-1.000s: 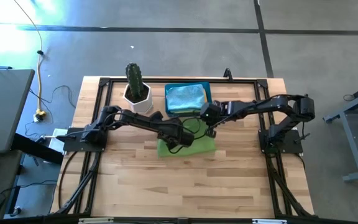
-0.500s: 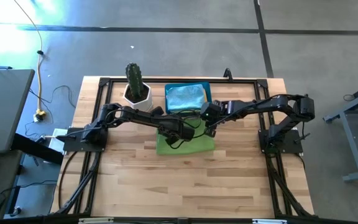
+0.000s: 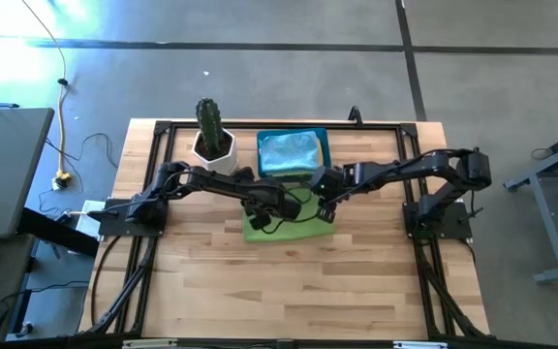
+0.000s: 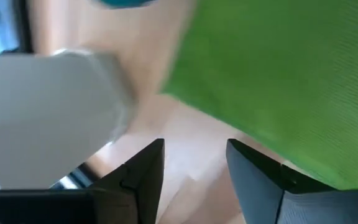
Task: Fold microfiber towels
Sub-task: Fold the green microfiber towel
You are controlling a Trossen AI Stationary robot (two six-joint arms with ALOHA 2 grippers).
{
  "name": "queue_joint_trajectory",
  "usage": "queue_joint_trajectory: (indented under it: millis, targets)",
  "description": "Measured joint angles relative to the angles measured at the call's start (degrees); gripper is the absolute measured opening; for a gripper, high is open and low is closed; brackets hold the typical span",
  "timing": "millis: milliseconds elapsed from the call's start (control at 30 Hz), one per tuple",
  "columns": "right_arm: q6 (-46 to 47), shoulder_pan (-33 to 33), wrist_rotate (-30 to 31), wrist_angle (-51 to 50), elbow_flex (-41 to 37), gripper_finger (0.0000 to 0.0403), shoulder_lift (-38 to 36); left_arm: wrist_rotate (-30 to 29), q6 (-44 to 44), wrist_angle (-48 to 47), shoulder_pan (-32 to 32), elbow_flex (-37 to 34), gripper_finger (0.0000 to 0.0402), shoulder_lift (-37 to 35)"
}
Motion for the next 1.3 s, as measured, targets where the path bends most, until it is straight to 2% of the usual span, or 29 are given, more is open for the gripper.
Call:
queue_joint_trajectory:
  millis: [133, 300, 567, 967, 1200, 1300]
  targets:
    - [3.21, 2.85, 0.0, 0.37, 0.0, 0.0134, 0.04, 4.78, 6.76, 7.34, -1.97, -0.93, 0.0159, 0.0]
    - [6.1, 6.25, 0.13, 0.31, 0.0, 0.0134, 0.07, 9.76, 8.3, 13.27, -3.69, -3.16, 0.0159, 0.04]
    - [9.41, 11.79, 0.27, -4.72, 0.0, 0.0134, 0.07, 15.94, 2.55, 16.53, -7.67, -4.97, 0.0159, 0.04]
    - [13.56, 21.46, 7.37, -8.24, 0.0, 0.0134, -0.45, 21.09, -10.01, 24.94, -14.94, -4.96, 0.0158, 0.35]
    - [13.9, 25.49, 9.66, -10.74, -0.14, 0.0134, -3.56, 25.97, -15.61, 32.41, -20.23, -4.96, 0.0158, 0.35]
    - [15.81, 26.48, 10.42, -10.45, -2.89, 0.0134, -6.71, 26.91, -17.34, 36.77, -22.32, -4.82, 0.0158, 0.29]
